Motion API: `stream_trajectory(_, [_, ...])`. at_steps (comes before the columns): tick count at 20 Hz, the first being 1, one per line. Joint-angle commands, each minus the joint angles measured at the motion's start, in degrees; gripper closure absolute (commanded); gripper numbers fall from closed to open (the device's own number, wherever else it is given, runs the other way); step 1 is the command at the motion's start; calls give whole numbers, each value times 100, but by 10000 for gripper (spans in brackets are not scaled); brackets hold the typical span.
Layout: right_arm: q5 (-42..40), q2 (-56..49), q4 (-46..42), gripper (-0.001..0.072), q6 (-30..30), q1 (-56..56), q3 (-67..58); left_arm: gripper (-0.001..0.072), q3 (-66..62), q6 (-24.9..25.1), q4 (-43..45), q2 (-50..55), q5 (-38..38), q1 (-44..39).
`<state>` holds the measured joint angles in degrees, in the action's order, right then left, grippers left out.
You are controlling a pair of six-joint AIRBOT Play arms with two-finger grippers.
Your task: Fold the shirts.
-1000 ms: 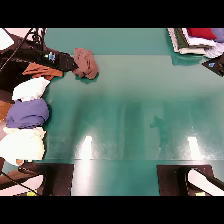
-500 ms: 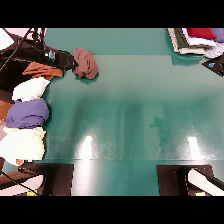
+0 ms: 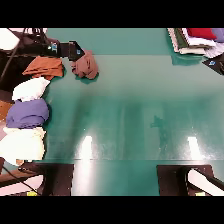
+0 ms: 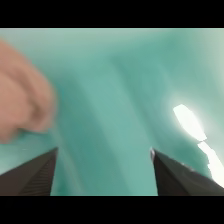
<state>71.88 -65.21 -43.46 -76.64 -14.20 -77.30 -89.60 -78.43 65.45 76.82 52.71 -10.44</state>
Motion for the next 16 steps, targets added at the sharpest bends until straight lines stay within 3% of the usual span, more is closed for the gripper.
stream_trajectory(1, [240, -2, 0, 695, -2, 4, -4, 26, -4, -422, 962, 756, -1062, 103])
stream_trajectory(6, [645, -2, -2, 695, -2, 4, -2, 26, -243, -560, 317, 2479, -1810, 417])
stream_trajectory(11, [678, -2, -2, 695, -2, 4, -4, 29, -831, -562, 160, 3401, -1888, 417])
stream_trajectory(12, [680, -2, 0, 695, -2, 4, -4, 114, -835, -560, 136, 3421, -1947, 417])
stream_trajectory(15, [680, 0, 0, 695, -2, 4, -4, 686, -890, -560, 31, 3357, -1829, 417])
stream_trajectory(16, [693, 0, 39, 695, -4, 2, -13, 682, -1067, -562, 9, 3359, -1480, 417])
